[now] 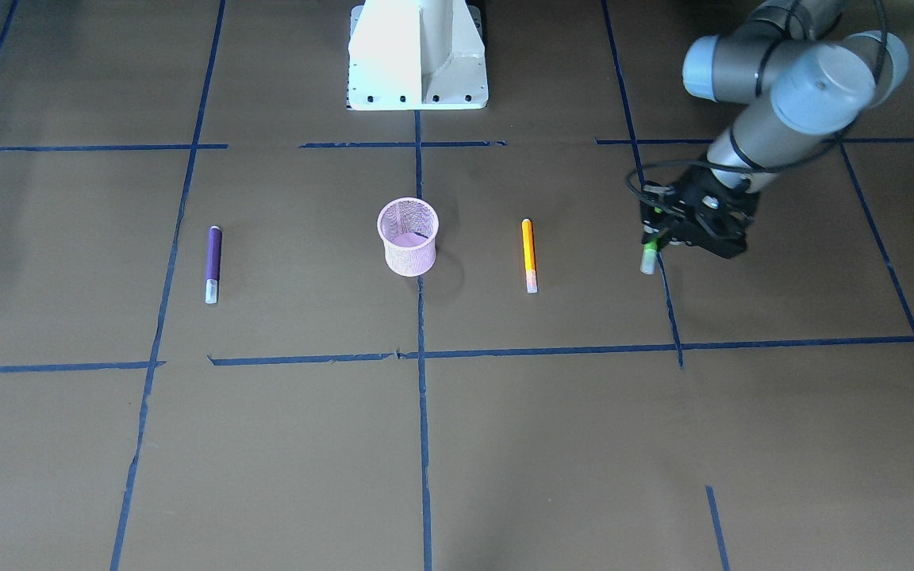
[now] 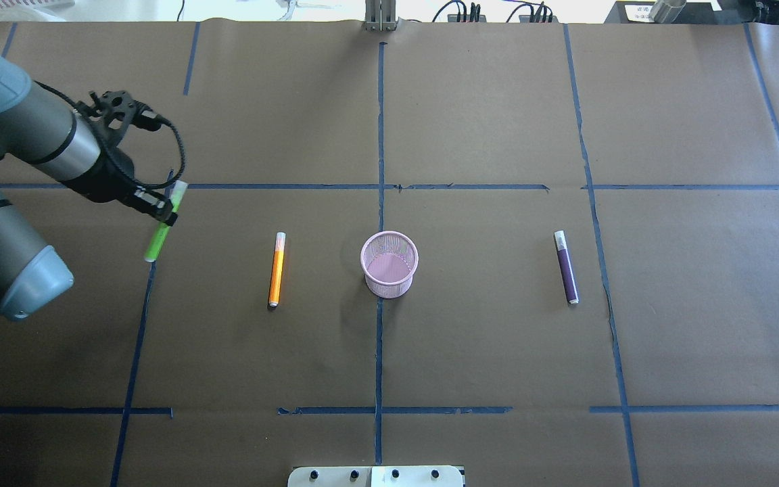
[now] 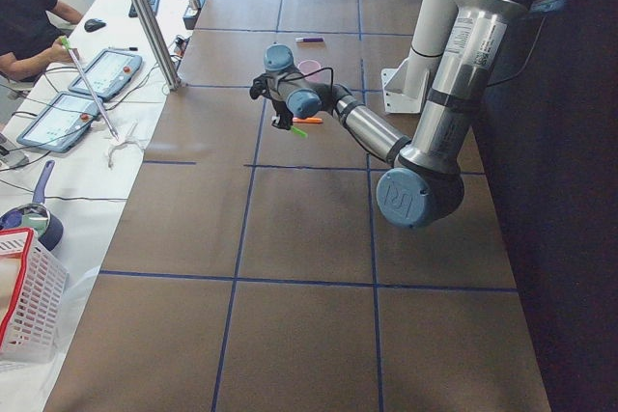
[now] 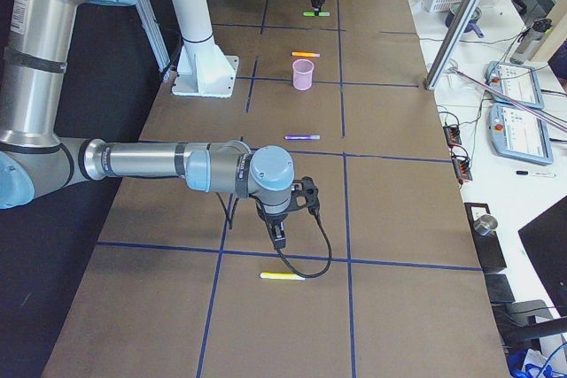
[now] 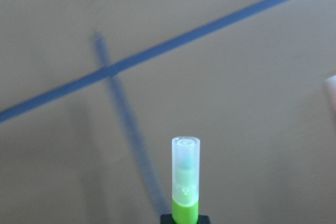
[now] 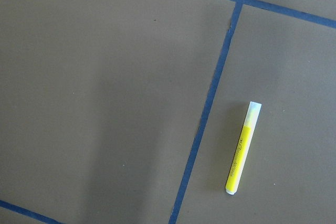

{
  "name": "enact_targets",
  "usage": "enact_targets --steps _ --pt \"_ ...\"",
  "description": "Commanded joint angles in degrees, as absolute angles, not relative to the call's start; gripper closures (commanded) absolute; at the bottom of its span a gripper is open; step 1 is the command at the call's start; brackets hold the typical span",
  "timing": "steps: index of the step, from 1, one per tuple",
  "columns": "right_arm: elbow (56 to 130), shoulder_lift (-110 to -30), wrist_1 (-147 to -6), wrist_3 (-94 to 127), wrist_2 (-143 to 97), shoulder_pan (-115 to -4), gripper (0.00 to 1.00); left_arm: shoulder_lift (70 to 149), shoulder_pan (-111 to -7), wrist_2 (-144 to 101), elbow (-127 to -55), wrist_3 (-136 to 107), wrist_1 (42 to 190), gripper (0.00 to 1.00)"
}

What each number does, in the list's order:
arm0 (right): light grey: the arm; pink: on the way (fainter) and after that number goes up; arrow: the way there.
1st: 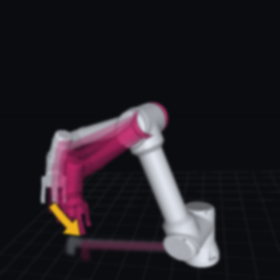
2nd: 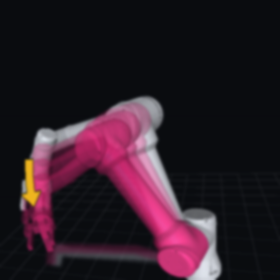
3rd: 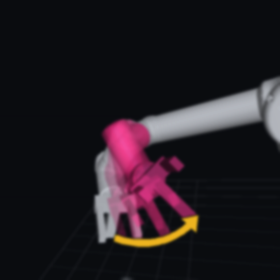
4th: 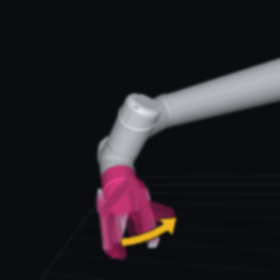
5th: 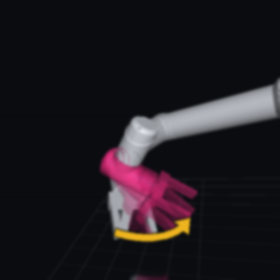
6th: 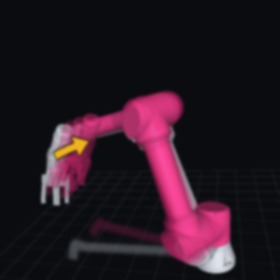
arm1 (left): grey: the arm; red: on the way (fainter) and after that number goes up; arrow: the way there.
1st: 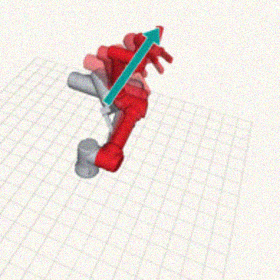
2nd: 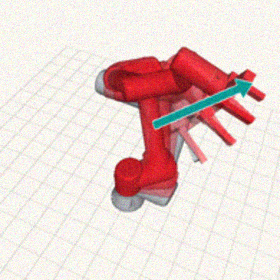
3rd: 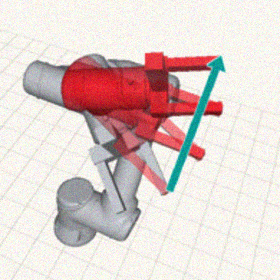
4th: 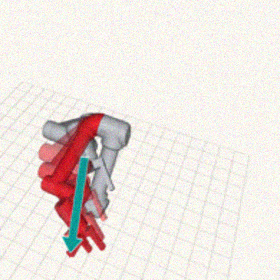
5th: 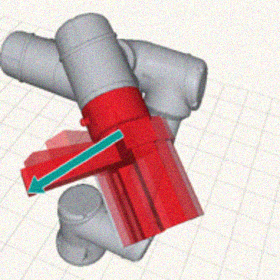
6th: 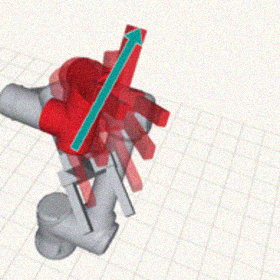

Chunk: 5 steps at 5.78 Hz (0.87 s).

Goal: Collect pens into pen holder
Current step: 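Lift the green marker and carry it over the pink cup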

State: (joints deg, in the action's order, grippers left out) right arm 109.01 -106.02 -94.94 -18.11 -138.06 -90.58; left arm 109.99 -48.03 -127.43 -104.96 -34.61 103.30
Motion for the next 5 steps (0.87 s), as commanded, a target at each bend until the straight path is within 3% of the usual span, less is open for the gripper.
enact_targets --steps 1,5 --pt "108.81 -105.73 -94.92 -18.19 -138.08 -89.92 0.0 117.83 -39.35 -116.19 -106.96 -48.1 105.97 1.0" --pt "108.11 -105.47 -94.92 -18.19 -137.99 -89.3 0.0 123.99 -24.3 -85.62 -106.08 -60.28 112.59 1.0"
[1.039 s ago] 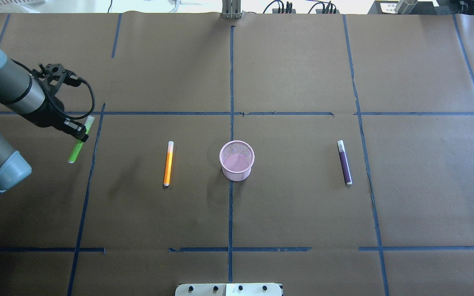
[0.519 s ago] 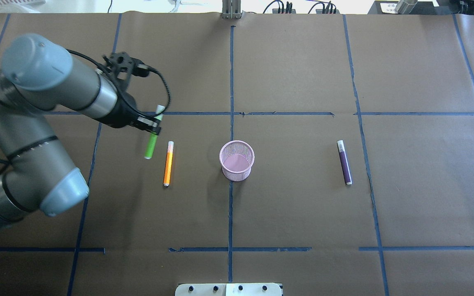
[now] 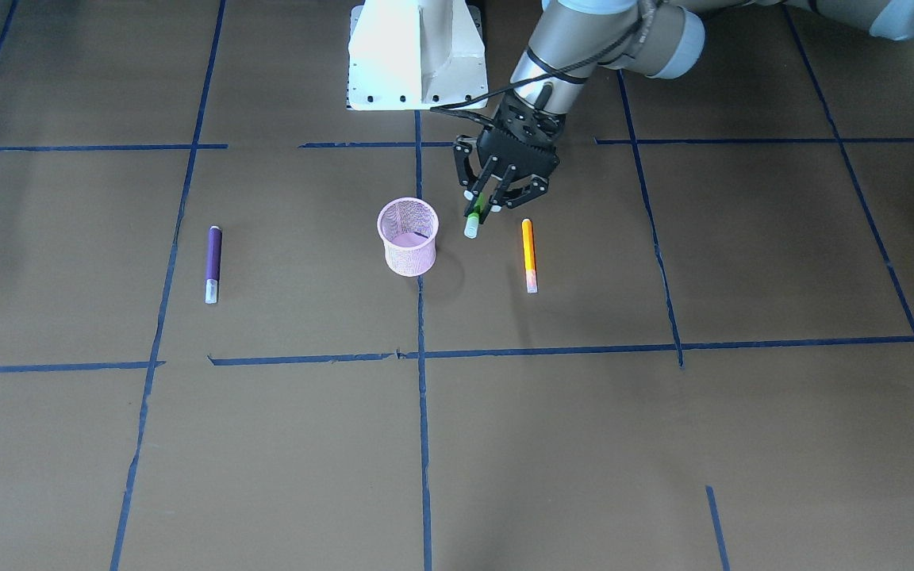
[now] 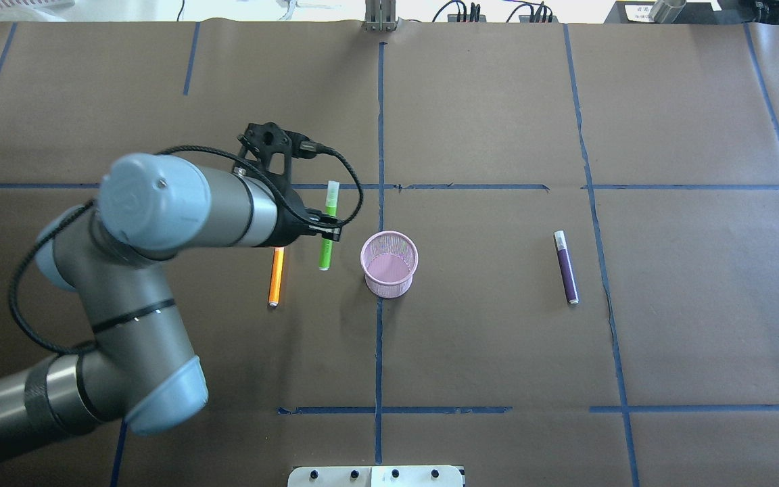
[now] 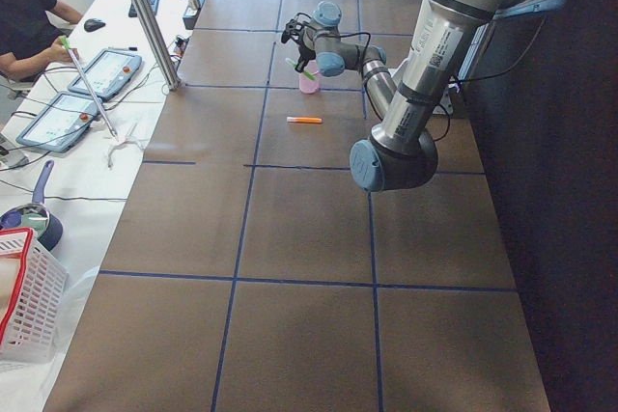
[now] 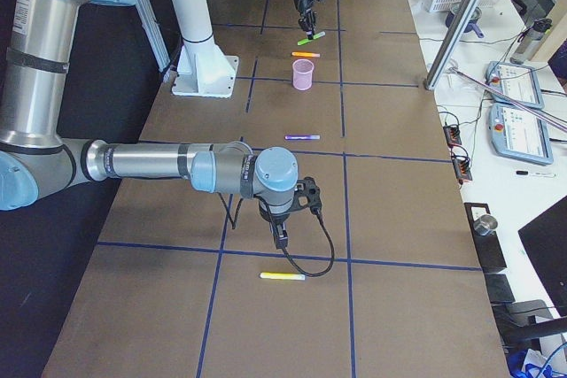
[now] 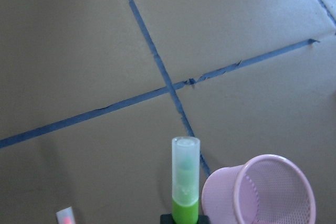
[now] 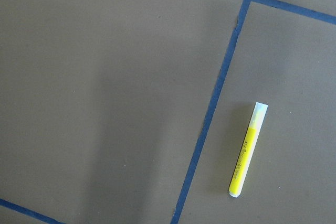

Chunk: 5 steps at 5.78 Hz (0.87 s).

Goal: Collect pens into pen holder
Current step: 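Lift the green marker and carry it over the pink cup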

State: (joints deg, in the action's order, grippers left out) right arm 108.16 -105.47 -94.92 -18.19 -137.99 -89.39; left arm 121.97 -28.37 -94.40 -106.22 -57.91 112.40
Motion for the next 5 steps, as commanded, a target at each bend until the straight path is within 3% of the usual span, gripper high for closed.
enact_targets --steps 1,5 --pt "108.11 -105.47 -94.92 -18.19 -137.99 -89.3 0.0 124.27 -19.12 -72.64 -105.91 -60.38 112.94 1.0" --pt "107.84 -105.47 -94.92 -18.11 -137.99 -89.21 0.0 127.18 -16.97 -62.31 -100.82 -66.18 115.83 0.92"
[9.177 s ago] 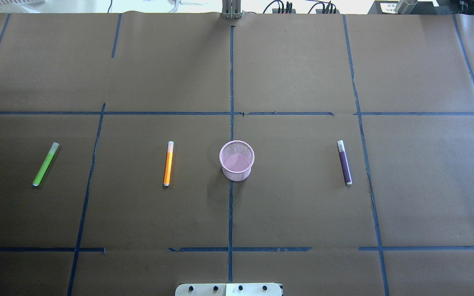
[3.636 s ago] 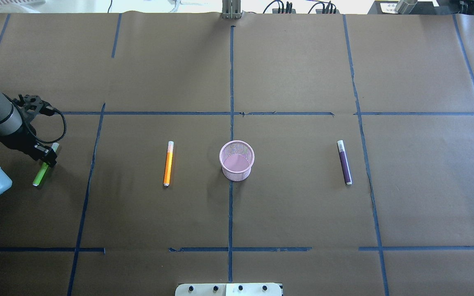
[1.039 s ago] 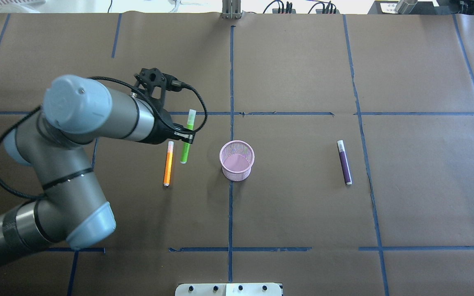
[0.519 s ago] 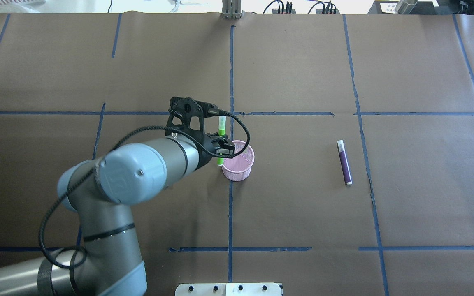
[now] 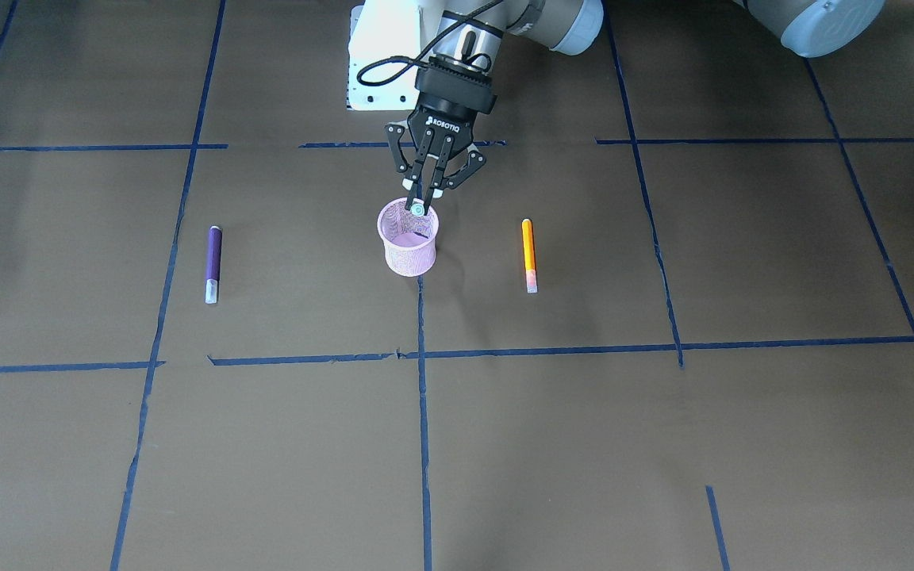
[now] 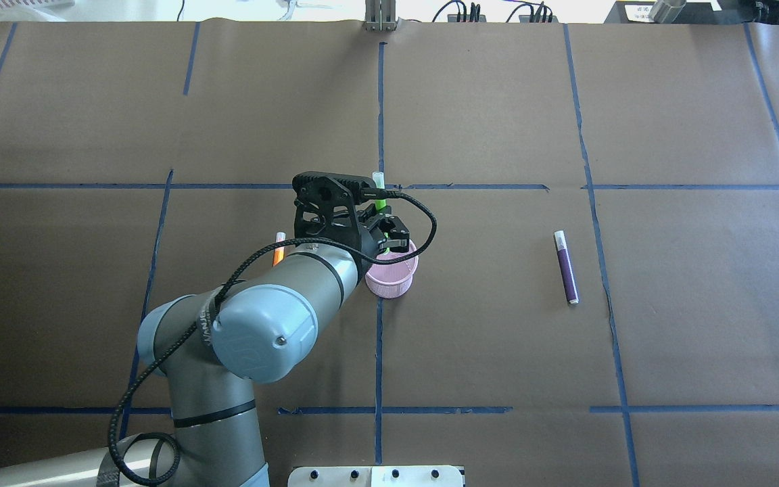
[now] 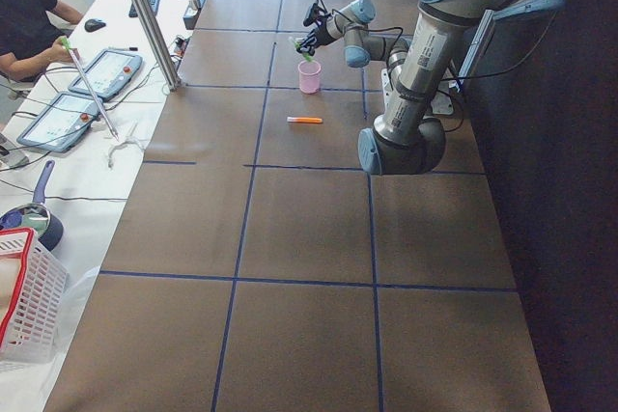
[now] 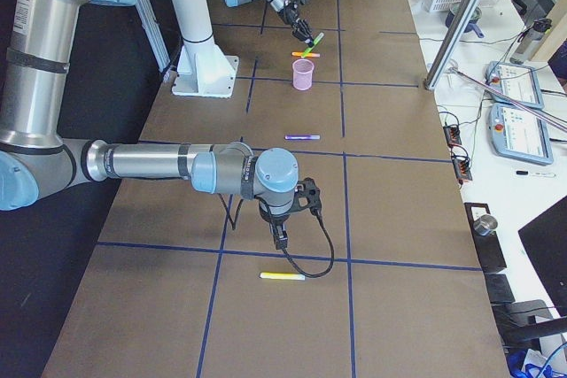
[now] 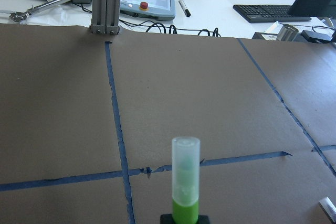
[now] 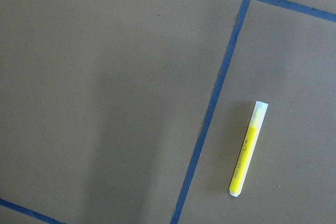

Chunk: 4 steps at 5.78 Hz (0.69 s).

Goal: Collect pens into pen holder
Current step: 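Lift the green marker and carry it over the pink cup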

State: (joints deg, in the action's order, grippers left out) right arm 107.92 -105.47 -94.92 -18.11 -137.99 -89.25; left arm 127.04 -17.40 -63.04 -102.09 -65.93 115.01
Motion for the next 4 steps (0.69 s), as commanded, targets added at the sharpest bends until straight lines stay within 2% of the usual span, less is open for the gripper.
enact_targets --steps 1,2,4 --pt "107.75 -105.47 -94.92 -18.19 -137.99 -89.21 0.0 126.92 -15.83 -62.4 -100.72 -66.18 118.45 0.84" --pt "107.23 -105.47 -94.92 -18.19 -137.99 -89.21 0.0 126.91 -15.39 -62.58 -99.85 -66.18 119.43 0.36" --pt "105.4 -104.95 -93.88 -18.19 -137.9 -88.69 0.0 126.22 -15.38 -62.67 -99.93 -66.01 119.79 0.01"
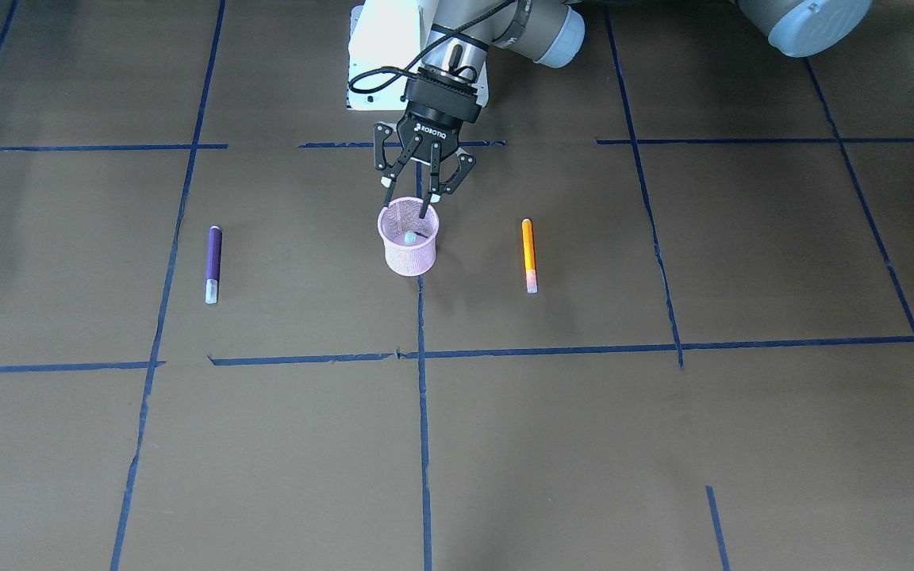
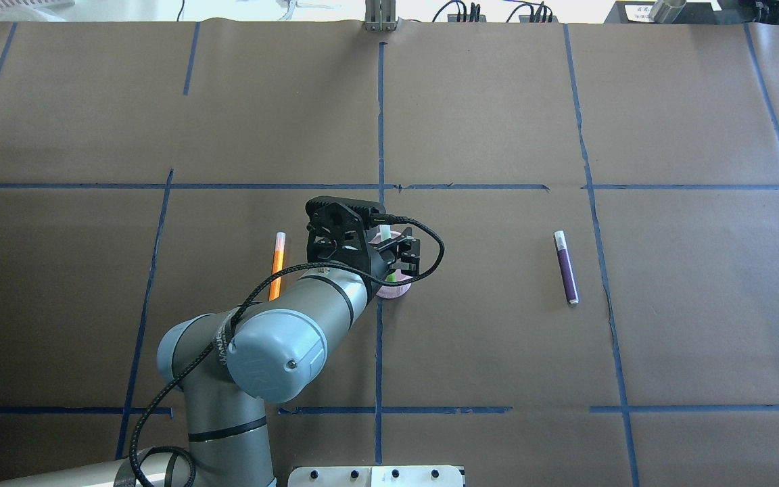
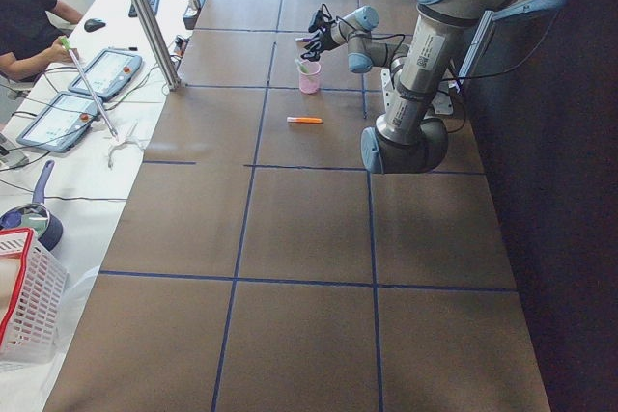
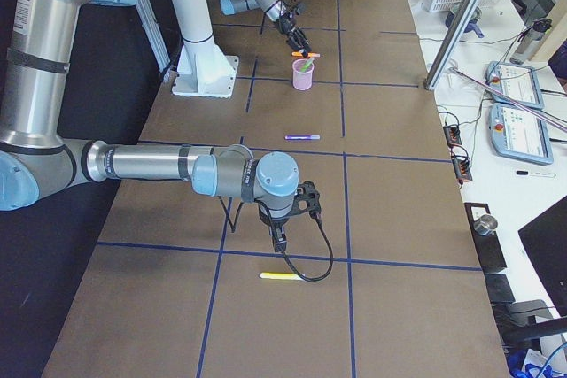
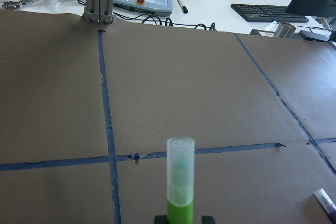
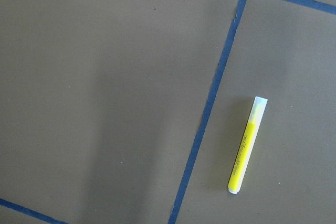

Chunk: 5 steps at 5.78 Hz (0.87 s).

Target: Collect pens into pen holder

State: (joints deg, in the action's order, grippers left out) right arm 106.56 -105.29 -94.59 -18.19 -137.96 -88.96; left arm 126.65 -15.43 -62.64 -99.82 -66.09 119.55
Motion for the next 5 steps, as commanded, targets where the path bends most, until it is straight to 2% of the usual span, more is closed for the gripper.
enact_targets --steps 1,3,4,5 --pt "100.86 -104.25 -88.39 -17.76 -137.81 -88.07 0.0 126.21 -15.38 -62.93 -100.89 -65.92 121.27 0.01" --pt "88.75 -97.95 -82.2 -8.56 -137.55 -85.27 0.0 125.69 -16.51 -68.33 -101.95 -65.13 121.47 0.01" --pt "84.33 -94.34 -81.74 -3.3 -137.46 -83.17 0.0 125.68 -19.48 -73.6 -102.04 -63.56 117.03 0.01" --pt "81.85 -94.05 -77.91 -0.03 -137.37 -81.58 0.0 125.6 -22.82 -80.35 -103.52 -61.46 109.33 0.01"
